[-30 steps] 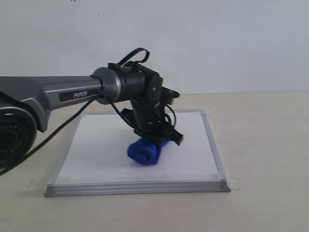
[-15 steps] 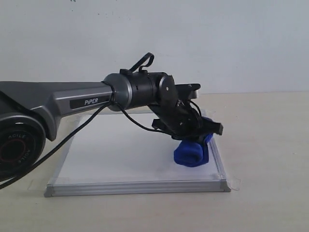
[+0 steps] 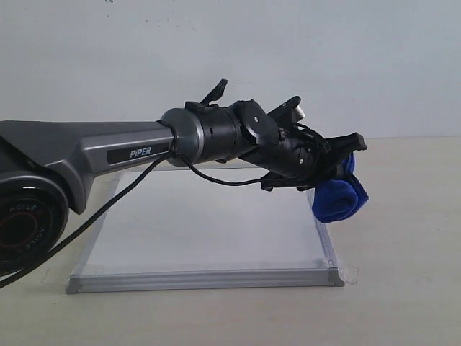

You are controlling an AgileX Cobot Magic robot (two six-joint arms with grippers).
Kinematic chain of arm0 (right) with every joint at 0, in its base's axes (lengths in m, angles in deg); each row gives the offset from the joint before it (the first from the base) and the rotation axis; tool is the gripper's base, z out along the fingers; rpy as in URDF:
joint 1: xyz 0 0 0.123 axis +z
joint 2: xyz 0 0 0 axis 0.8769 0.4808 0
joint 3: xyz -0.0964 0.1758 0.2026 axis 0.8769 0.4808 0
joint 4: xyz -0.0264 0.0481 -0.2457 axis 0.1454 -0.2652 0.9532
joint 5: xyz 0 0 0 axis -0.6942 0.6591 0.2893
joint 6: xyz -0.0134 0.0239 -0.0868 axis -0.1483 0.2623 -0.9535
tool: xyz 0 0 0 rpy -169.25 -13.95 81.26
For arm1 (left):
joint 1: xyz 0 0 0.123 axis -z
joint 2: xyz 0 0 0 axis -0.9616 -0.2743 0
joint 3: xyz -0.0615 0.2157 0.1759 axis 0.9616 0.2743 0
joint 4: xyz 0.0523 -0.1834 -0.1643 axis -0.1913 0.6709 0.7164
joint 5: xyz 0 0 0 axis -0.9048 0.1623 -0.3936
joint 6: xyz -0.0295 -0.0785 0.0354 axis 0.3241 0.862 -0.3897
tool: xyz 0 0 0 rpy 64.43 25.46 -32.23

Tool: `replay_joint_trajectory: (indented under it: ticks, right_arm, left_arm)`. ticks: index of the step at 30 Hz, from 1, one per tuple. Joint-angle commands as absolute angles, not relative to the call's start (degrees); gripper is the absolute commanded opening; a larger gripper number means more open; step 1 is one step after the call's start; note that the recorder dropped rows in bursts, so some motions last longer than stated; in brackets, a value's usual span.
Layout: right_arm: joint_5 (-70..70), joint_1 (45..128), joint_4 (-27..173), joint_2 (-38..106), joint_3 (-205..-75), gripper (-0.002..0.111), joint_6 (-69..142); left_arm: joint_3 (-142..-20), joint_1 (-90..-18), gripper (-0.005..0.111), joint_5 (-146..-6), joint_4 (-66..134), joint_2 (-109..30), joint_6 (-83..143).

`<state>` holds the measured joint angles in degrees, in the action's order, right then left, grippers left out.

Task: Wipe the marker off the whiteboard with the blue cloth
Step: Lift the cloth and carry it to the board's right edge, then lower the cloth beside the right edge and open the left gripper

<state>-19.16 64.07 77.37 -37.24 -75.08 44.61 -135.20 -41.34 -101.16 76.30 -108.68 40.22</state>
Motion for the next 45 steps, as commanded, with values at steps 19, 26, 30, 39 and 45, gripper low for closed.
replay_joint_trajectory:
  ticks: [19, 26, 30, 39, 45]
  right_arm:
    - [-18.85, 63.61, 77.70, -37.52, -75.09, 0.000, 44.58]
    - [-18.85, 63.61, 77.70, -37.52, -75.09, 0.000, 44.58]
    - [-18.85, 63.61, 77.70, -37.52, -75.09, 0.000, 44.58]
    - [-18.85, 63.61, 77.70, -37.52, -75.09, 0.000, 44.58]
    - [-18.85, 63.61, 77.70, -37.52, -75.09, 0.000, 44.58]
  left_arm:
    - [-134.90, -37.55, 0.004, -87.92, 86.82, -111.32, 39.79]
    - [-134.90, -37.45, 0.004, -86.54, 88.95, -113.93, 39.79]
    - [-134.90, -37.45, 0.004, -85.17, 90.10, -115.45, 39.79]
    - [-134.90, -37.45, 0.004, -85.08, 89.15, -116.02, 38.36]
    - [-134.90, -37.45, 0.004, -85.08, 88.89, -116.02, 38.36]
